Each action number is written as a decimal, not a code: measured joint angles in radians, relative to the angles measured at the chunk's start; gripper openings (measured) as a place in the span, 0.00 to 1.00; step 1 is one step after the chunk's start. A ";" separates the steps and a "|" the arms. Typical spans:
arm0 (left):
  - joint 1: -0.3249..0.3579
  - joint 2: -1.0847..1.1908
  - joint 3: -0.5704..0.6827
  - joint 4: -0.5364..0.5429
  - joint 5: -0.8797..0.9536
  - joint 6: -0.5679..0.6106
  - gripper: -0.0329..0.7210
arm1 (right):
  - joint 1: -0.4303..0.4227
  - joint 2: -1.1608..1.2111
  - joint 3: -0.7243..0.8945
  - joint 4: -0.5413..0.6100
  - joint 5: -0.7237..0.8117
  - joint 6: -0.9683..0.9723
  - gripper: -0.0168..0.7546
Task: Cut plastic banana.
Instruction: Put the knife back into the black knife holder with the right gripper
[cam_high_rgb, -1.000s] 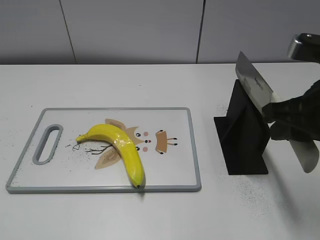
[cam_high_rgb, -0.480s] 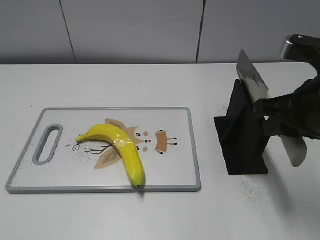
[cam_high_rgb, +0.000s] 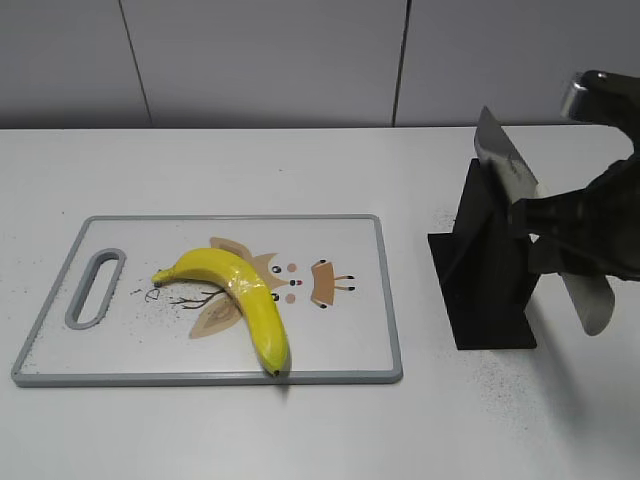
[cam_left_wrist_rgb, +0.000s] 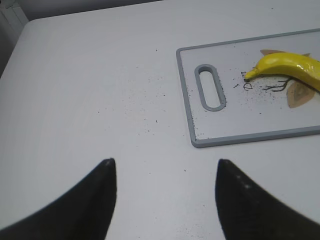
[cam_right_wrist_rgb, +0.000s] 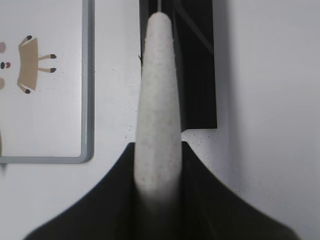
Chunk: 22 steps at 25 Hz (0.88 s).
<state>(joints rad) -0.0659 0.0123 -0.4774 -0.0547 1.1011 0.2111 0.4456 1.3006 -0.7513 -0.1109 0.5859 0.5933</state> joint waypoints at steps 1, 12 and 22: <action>0.000 0.000 0.000 0.000 0.000 0.000 0.82 | 0.000 0.010 0.000 -0.001 0.000 0.000 0.23; 0.000 0.000 0.000 0.000 0.000 0.000 0.81 | 0.000 0.057 0.000 -0.019 -0.007 -0.013 0.45; 0.000 0.000 0.000 0.000 0.000 0.000 0.80 | 0.000 -0.021 -0.059 -0.021 0.055 -0.127 0.89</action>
<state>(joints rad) -0.0659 0.0123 -0.4774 -0.0547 1.1011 0.2111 0.4456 1.2797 -0.8107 -0.1317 0.6413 0.4665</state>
